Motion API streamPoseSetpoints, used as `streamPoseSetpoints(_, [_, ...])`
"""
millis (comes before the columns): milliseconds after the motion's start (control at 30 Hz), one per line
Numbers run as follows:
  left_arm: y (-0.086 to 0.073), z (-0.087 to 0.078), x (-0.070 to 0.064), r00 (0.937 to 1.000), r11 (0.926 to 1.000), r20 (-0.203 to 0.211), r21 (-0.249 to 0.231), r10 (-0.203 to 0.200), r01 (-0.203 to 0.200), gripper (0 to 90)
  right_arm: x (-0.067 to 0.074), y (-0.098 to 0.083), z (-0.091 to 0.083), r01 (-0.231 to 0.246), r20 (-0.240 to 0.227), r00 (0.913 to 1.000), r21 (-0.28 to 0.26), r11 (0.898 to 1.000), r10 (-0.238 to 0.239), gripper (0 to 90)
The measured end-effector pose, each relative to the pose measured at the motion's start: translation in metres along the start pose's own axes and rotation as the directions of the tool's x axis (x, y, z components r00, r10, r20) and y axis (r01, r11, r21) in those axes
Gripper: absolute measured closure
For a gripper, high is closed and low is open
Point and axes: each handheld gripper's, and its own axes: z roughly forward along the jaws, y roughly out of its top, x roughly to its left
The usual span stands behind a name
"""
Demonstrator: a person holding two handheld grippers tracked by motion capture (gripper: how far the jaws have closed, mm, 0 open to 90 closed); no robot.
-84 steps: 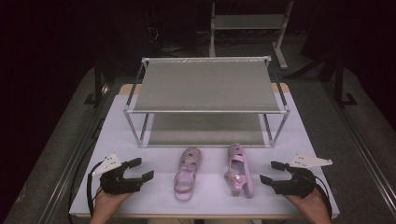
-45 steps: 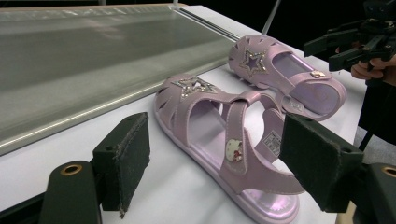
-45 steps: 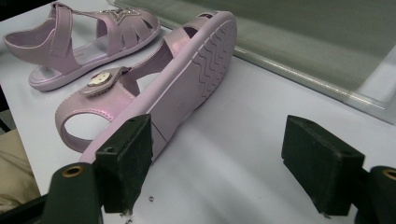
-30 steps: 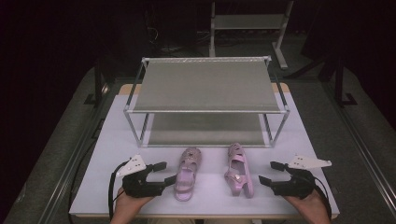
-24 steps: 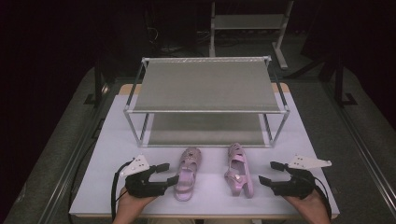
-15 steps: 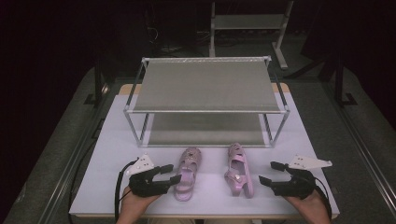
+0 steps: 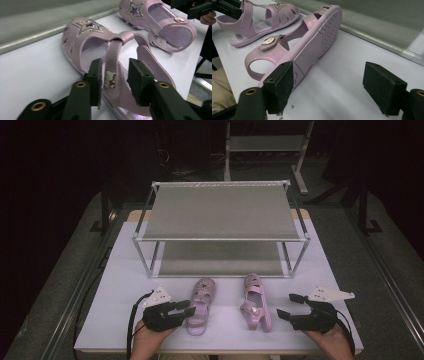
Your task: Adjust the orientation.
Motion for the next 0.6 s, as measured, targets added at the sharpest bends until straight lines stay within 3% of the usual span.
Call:
streamPoseSetpoints(233, [0.0, 0.0, -0.001, 0.9996, 1.0, -0.026, -0.002, -0.008, 0.008, 74.2, 0.0009, 0.0005, 0.0001, 0.004, 0.0, 1.0, 0.0, 1.0, -0.004, 24.2])
streamPoseSetpoints(600, [-0.0044, -0.0042, 0.0067, 0.9963, 0.9961, -0.032, -0.041, -0.08, 0.079, 79.5, 0.0003, 0.0001, 0.0008, 0.004, -0.003, 1.0, 0.002, 1.0, -0.004, 24.2])
